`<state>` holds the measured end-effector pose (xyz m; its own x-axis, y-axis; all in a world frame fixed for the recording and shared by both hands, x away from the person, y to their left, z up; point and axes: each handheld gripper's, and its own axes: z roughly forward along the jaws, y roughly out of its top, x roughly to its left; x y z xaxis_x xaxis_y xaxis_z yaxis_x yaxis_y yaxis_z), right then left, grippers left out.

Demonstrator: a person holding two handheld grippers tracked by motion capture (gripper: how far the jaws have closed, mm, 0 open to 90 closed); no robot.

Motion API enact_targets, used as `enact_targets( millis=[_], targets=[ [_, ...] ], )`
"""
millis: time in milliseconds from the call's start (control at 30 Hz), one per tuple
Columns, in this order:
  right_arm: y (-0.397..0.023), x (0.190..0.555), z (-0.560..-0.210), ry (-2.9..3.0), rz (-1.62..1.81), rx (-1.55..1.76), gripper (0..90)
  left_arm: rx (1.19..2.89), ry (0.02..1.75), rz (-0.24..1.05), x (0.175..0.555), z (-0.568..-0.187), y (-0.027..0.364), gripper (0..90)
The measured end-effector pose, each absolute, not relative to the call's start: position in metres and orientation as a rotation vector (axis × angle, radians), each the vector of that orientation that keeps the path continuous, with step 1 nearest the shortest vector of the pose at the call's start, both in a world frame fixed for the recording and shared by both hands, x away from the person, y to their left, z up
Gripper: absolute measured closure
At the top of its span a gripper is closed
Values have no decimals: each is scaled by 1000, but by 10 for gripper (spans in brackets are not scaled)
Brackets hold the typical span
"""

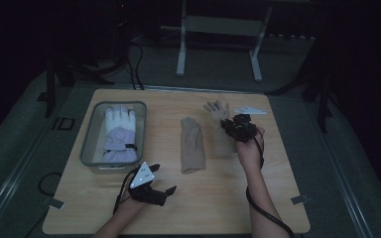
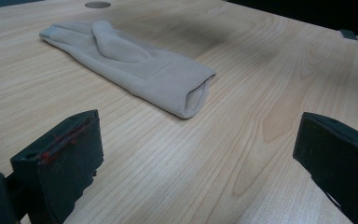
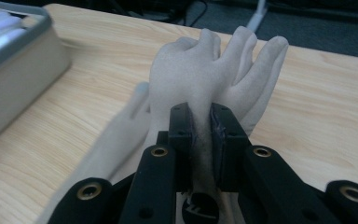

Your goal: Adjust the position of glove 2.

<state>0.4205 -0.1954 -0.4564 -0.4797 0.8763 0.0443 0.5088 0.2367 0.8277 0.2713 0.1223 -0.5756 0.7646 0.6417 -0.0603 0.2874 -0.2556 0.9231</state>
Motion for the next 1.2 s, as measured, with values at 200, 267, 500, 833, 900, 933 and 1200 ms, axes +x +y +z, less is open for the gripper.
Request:
enact_targets(
  millis=[200,267,500,833,900,933,1200],
  targets=[
    [-173,423,-452,2095,1150,1257,800,1853,715,394,272,-576,122,16],
    [-165,423,-450,2102,1155,1246,800,1850,716,393,272,-576,122,16],
    [-139,423,-447,2125,1155,1229,800,1847,713,394,271,-576,123,16],
    [-111,429,-480,2172,1103,1302,799,1847,705,392,271,-576,123,16],
    [-108,430,-487,2174,1084,1319,799,1845,707,388,271,-576,123,16],
    [-106,430,-492,2185,1084,1333,799,1843,708,386,271,-576,123,17],
    [-98,428,-516,2229,1040,1380,789,1842,708,386,271,-576,123,16]
  ],
)
